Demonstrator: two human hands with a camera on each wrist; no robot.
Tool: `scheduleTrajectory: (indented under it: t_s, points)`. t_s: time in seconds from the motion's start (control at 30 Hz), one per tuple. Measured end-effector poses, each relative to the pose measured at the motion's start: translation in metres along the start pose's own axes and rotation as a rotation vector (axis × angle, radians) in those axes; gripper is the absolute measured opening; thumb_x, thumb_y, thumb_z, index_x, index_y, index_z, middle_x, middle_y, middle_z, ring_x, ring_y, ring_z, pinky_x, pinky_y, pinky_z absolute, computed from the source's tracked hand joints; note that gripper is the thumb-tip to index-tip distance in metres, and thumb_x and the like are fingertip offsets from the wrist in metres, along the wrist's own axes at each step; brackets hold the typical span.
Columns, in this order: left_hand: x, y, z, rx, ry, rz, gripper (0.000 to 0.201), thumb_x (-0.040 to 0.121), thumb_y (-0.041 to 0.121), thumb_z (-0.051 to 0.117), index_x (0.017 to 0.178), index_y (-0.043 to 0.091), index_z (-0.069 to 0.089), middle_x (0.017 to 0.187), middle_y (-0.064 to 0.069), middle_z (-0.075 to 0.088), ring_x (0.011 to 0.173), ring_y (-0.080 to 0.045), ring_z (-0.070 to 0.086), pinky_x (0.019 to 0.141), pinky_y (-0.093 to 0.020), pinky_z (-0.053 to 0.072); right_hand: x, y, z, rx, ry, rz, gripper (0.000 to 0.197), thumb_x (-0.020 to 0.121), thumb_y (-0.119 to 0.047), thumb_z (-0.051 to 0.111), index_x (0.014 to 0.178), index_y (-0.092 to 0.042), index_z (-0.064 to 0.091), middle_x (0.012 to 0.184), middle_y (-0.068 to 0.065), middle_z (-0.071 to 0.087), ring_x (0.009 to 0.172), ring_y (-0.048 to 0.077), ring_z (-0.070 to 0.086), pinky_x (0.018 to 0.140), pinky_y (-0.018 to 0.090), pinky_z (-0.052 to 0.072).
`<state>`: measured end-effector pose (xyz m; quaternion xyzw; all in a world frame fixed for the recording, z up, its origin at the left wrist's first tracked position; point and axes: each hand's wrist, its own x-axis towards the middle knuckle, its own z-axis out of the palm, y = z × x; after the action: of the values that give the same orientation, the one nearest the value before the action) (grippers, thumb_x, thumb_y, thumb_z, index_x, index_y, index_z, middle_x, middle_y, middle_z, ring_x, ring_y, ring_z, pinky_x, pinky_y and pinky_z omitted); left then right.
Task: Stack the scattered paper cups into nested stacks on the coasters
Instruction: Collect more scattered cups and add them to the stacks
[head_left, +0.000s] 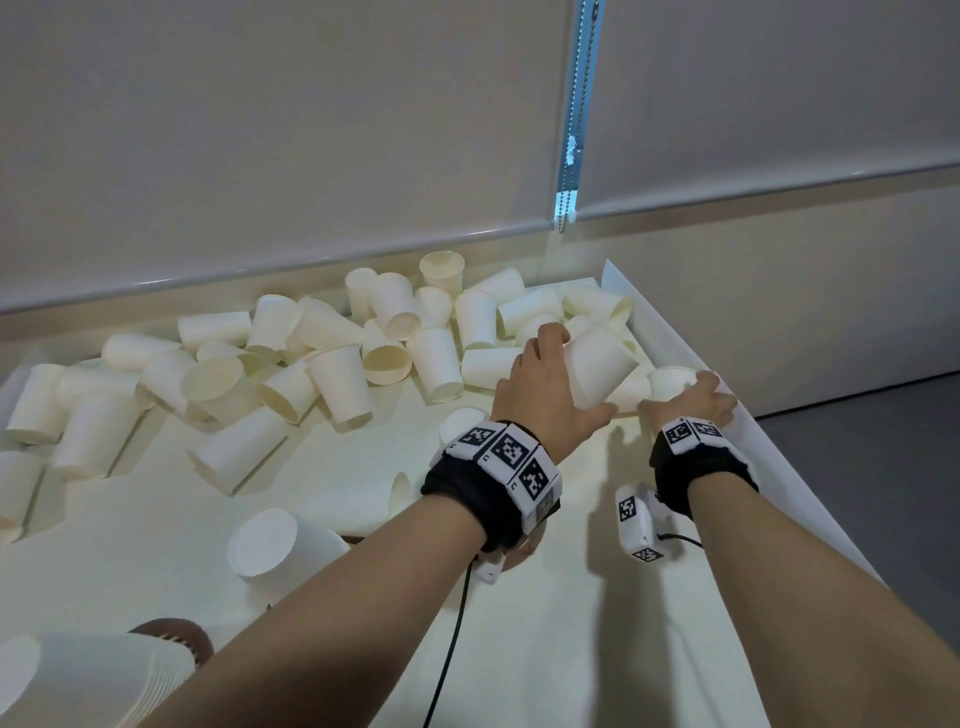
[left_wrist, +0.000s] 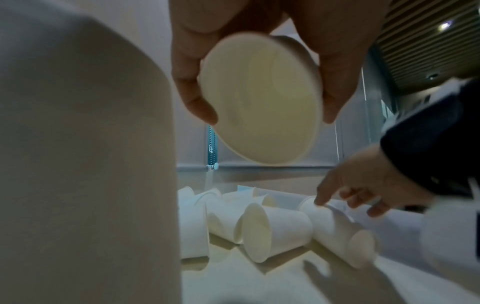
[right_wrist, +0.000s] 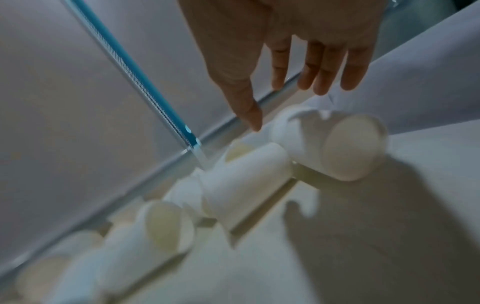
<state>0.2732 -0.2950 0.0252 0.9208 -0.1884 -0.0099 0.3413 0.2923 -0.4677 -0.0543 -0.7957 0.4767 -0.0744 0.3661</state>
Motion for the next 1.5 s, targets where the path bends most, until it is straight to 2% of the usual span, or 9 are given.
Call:
scheduleTrajectory:
  t_s: [0.2,0.37,0.5,0.63,0.93,1.1,1.23,1.37,1.5]
  points:
    - [0.008,-0.004,-0.004,-0.080,-0.023,0.029,0.069,0.065,0.031,0.082,0.118,0.014,0.040,0.117,-0.003,0.045,0.097,-0.016,0.042,0.081,-0.025,0.037,0.000,0.023,0.017,-0.193,-0.225,0.033,0.088,0.092,-0.036,0.056,0.150,-0.007,-0.003,0.156,0.016,0.008,0.144,0.031,0.016,0.113,0.048,0.021]
    - [0.005,-0.006,-0.012,-0.100,0.005,0.025,0.070,0.067,0.031,0.080,0.125,0.019,0.043,0.120,-0.002,0.046,0.109,-0.018,0.045,0.085,-0.023,0.033,-0.002,0.030,0.018,-0.042,-0.109,0.051,0.060,0.091,-0.027,0.054,0.138,0.001,0.031,0.138,0.022,0.035,0.127,0.035,0.040,0.101,0.045,0.036]
    - [-0.004,-0.001,-0.021,-0.146,0.022,-0.015,0.072,0.068,0.034,0.080,0.130,0.022,0.044,0.121,-0.002,0.047,0.110,-0.019,0.047,0.087,-0.023,0.034,-0.015,0.039,-0.002,0.199,-0.011,0.094,0.060,0.089,-0.035,0.053,0.130,0.005,0.035,0.131,0.024,0.041,0.116,0.037,0.048,0.076,0.036,0.035]
    - [-0.019,0.007,-0.030,0.011,-0.083,-0.032,0.070,0.070,0.029,0.078,0.129,0.021,0.042,0.123,-0.005,0.045,0.112,-0.022,0.047,0.085,-0.026,0.036,-0.036,0.057,-0.028,0.435,0.090,-0.008,0.062,0.081,-0.045,0.042,0.119,0.004,0.045,0.111,0.021,0.053,0.097,0.033,0.053,0.074,0.033,0.033]
    - [-0.063,0.021,-0.064,0.304,-0.250,-0.005,0.087,0.066,0.017,0.082,0.137,0.015,0.032,0.127,-0.011,0.044,0.118,-0.026,0.045,0.092,-0.035,0.044,-0.096,0.045,-0.089,0.494,-0.116,-0.307,0.054,0.058,-0.054,0.028,0.059,-0.004,0.047,0.053,0.013,0.046,0.055,0.024,0.041,0.055,0.028,0.030]
    - [-0.085,0.025,-0.088,0.080,-0.170,-0.022,0.111,0.060,0.014,0.087,0.145,0.018,0.016,0.126,-0.010,0.050,0.114,-0.026,0.051,0.096,-0.034,0.044,-0.127,0.011,-0.102,0.705,-0.217,-0.329,0.052,0.068,-0.042,0.041,0.096,-0.002,0.057,0.066,0.006,0.047,0.052,0.021,0.040,0.059,0.033,0.041]
    - [-0.089,0.023,-0.110,-0.001,-0.098,-0.027,0.115,0.059,0.016,0.088,0.146,0.019,0.013,0.130,-0.011,0.049,0.117,-0.025,0.050,0.092,-0.029,0.041,-0.149,-0.014,-0.108,0.624,-0.326,-0.485,0.072,0.058,-0.054,0.048,0.094,0.007,0.059,0.066,0.008,0.049,0.051,0.021,0.042,0.065,0.039,0.043]
    - [-0.092,0.029,-0.117,0.018,-0.129,0.054,0.124,0.055,0.018,0.090,0.148,0.021,0.009,0.138,-0.009,0.038,0.127,-0.023,0.041,0.098,-0.028,0.037,-0.177,-0.040,-0.104,0.599,-0.581,-0.532,0.043,0.079,-0.041,0.059,0.110,-0.012,0.053,0.088,0.008,0.056,0.064,0.020,0.056,0.057,0.028,0.053]
    - [-0.089,0.022,-0.112,0.037,-0.139,0.053,0.115,0.050,0.034,0.090,0.143,0.020,0.022,0.131,-0.004,0.045,0.120,-0.024,0.045,0.098,-0.039,0.044,-0.195,-0.058,-0.104,0.630,-0.728,-0.568,0.024,0.090,-0.030,0.058,0.109,-0.016,0.053,0.081,0.006,0.054,0.057,0.021,0.055,0.054,0.030,0.055]
